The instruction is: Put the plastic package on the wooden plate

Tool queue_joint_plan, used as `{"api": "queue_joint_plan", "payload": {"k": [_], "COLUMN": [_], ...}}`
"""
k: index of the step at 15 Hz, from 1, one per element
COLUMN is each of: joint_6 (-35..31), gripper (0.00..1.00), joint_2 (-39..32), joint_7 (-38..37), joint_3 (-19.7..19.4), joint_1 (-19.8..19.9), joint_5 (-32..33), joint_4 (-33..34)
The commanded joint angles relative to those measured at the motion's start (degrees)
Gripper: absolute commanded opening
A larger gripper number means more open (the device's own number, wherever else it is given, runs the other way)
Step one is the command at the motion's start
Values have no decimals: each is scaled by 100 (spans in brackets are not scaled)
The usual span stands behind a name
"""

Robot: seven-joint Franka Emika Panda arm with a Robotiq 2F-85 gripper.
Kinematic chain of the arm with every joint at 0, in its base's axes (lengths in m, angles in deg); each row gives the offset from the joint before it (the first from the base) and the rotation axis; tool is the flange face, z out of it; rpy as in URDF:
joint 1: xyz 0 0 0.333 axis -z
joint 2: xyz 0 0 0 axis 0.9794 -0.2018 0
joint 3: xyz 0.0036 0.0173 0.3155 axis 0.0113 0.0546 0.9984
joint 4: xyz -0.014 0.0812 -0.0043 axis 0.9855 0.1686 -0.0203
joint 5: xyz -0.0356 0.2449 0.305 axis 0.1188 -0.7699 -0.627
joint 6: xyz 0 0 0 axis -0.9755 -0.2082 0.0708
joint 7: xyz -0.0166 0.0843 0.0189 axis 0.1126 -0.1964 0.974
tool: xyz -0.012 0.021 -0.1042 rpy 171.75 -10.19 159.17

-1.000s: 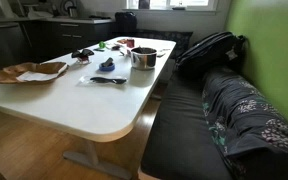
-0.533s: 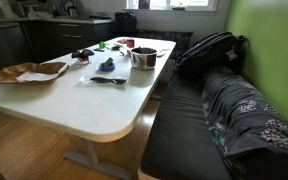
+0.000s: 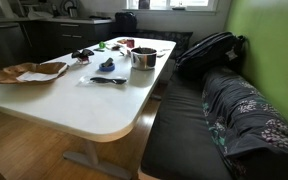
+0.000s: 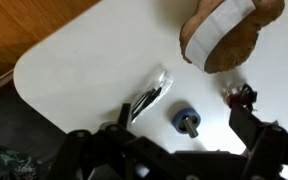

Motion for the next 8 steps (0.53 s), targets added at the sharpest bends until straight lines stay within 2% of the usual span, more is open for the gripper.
{"api": "queue_joint_plan", "payload": {"k": [1,4,6,8], "joint_6": [-1387,-2917,-3842,-4425], "gripper": [100,100,100,100], "joint_2": [-685,-1555,-2259,-2942], "joint_7": [-556,-1103,-1721,-2452], "joint_3": [212,436,746,1085], "joint_1": [-65,-115,76,443], "joint_5": [-624,-963,-837,-522], "joint_4": [101,311,424,637]}}
